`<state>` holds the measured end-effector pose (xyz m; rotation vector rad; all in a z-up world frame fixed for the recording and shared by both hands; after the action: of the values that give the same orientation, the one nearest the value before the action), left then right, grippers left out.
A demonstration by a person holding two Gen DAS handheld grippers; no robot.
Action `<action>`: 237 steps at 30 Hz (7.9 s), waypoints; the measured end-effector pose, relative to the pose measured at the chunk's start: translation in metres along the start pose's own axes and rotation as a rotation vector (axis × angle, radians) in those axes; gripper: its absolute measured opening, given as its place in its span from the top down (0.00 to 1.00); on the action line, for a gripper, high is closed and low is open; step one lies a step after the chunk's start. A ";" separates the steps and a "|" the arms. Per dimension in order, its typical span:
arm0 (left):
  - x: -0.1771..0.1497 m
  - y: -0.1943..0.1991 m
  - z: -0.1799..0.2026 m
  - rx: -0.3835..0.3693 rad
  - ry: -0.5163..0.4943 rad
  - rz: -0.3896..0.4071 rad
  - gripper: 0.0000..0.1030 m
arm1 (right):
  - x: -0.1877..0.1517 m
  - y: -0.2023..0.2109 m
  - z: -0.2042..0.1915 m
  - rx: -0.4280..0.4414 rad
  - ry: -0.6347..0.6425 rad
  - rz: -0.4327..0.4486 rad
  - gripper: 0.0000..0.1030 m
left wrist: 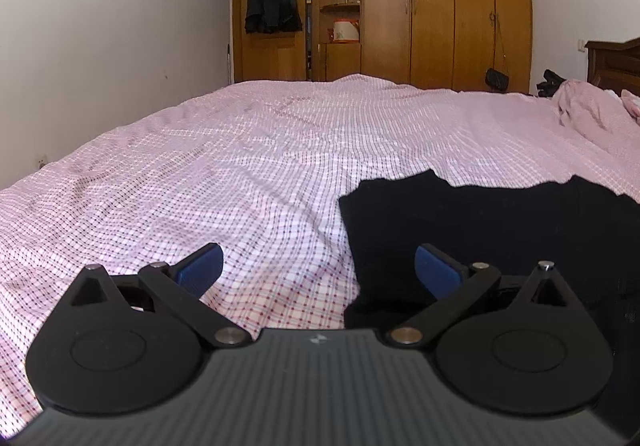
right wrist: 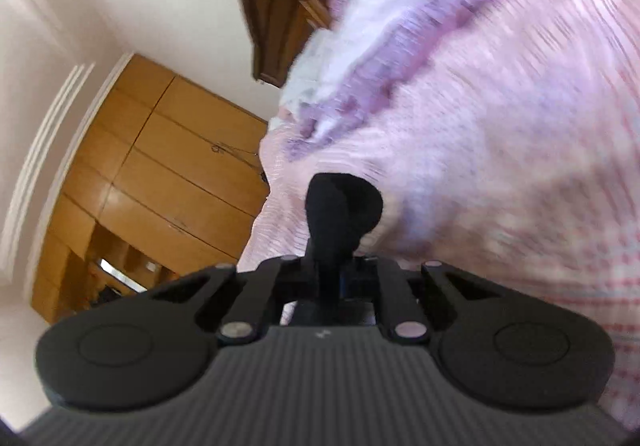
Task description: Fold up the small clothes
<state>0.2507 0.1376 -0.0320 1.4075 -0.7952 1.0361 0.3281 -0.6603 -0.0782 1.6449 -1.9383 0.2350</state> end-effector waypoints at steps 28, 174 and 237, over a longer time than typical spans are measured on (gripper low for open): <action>0.044 0.020 -0.036 -0.065 0.109 0.014 0.00 | -0.290 0.106 -0.441 0.427 1.057 -0.123 0.89; -0.160 0.204 0.066 -0.752 0.642 -0.393 0.11 | -0.317 0.293 -0.083 0.461 0.219 -0.991 0.27; -0.058 0.197 0.029 -0.826 0.805 -0.142 0.92 | -0.284 0.248 -0.197 0.687 0.225 -0.748 0.92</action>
<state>0.0532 0.0807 -0.0072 0.2776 -0.4134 0.8918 0.1750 -0.2693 -0.0107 2.5166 -1.0011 0.7931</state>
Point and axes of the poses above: each gripper's, at about its wrist camera, not at the fingertips, and y roughly against the way its jaws point, z to its right, x to its top, the point moved 10 cm from there along -y, roughly the way its jaws point, and after that the axes turned 7 degrees about -x, right-handed, at the moved point
